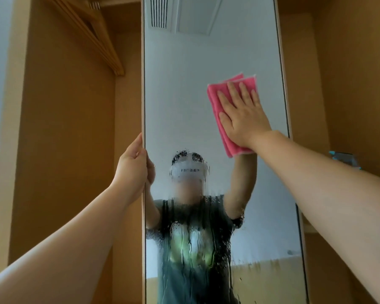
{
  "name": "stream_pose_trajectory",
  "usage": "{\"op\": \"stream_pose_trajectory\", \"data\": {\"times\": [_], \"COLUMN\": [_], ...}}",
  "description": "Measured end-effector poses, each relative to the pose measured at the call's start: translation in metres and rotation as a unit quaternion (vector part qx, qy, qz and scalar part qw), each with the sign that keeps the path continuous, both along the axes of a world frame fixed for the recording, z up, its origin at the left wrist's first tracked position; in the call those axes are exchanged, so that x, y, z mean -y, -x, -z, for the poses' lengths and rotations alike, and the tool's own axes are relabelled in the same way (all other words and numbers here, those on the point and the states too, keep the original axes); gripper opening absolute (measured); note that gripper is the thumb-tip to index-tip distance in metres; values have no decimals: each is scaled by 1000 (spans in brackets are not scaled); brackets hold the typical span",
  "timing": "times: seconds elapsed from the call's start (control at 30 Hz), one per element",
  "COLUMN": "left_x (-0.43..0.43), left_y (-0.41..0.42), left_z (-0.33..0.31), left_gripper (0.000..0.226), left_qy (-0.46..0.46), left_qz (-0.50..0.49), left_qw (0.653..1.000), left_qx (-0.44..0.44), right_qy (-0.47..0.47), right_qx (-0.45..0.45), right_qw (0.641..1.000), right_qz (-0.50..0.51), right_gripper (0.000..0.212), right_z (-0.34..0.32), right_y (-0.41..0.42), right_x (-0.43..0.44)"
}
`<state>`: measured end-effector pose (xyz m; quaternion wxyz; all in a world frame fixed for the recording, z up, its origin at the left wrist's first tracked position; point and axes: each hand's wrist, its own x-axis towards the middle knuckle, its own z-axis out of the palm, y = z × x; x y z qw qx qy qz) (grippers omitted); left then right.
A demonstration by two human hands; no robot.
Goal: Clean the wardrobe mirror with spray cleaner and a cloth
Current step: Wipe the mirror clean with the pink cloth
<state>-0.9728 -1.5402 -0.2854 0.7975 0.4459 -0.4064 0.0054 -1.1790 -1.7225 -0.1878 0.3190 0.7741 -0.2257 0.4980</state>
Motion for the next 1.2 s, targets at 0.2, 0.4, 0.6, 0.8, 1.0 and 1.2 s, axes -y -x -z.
{"op": "stream_pose_trajectory", "data": {"times": [0.2,0.4,0.6,0.8,1.0,1.2], "left_x": [0,2,-4,-10,-13,-15], "left_y": [-10,-17,-11,1,8,8], "left_z": [1,2,0,-1,0,-1], "left_gripper": [38,39,42,44,46,43], "left_qy": [-23,-14,-36,-34,-38,-35], "left_qz": [-26,-19,-4,-3,-21,-15], "left_qw": [999,999,998,998,998,999], "left_qx": [28,28,46,44,53,38], "right_qy": [12,25,52,94,129,127], "right_qx": [2,-4,-48,-58,-78,-83], "right_qw": [1000,999,997,992,983,982], "right_qz": [-9,-20,-32,-64,-109,-109], "right_gripper": [66,65,64,60,60,59], "right_z": [-17,-8,36,102,160,166], "right_y": [-4,-5,-9,-19,-31,-29], "right_x": [-5,-6,-17,-26,-30,-35]}}
